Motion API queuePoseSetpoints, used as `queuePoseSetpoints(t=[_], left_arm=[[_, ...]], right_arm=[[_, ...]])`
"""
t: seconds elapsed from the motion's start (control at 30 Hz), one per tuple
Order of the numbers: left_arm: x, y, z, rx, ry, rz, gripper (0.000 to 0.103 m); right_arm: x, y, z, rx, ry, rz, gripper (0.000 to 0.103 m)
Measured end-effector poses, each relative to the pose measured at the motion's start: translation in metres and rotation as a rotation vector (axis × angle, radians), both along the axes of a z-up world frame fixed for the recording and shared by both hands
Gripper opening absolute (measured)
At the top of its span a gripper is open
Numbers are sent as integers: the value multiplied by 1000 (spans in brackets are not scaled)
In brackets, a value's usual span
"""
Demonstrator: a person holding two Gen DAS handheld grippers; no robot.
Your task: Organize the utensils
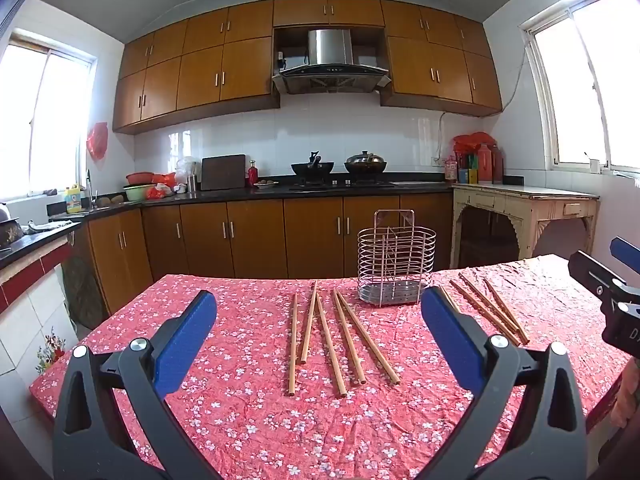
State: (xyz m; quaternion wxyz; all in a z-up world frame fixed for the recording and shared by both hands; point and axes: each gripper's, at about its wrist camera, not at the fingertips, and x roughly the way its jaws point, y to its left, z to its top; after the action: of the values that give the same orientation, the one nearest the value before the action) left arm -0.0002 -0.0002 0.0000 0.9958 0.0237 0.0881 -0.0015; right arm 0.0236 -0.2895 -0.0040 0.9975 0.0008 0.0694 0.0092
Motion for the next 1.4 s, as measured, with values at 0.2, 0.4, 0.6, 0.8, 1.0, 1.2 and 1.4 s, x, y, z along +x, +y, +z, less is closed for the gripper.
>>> queuePoseSetpoints(t=[0.2, 0.4, 0.6, 0.8, 1.0, 1.2, 1.4], left_arm=[[0, 1, 0, -3, 3, 4, 101], [-1, 0, 1, -1, 4, 2, 101], [-1, 0, 0, -2, 4, 1, 101], [-1, 1, 0, -4, 5, 2, 101], [2, 3, -3, -3, 6, 1, 101], [1, 4, -4, -2, 6, 0, 101], [-1, 4, -5, -2, 5, 0, 101]], right_arm=[[0, 0, 0, -1, 3, 0, 99], [0, 0, 0, 0, 3, 0, 99], [0, 0, 0, 1, 3, 0, 99], [0, 0, -1, 2, 3, 0, 99], [1, 0, -1, 3, 4, 0, 99], [1, 0, -1, 4, 5, -1, 99], [1, 0, -1, 4, 5, 0, 99]])
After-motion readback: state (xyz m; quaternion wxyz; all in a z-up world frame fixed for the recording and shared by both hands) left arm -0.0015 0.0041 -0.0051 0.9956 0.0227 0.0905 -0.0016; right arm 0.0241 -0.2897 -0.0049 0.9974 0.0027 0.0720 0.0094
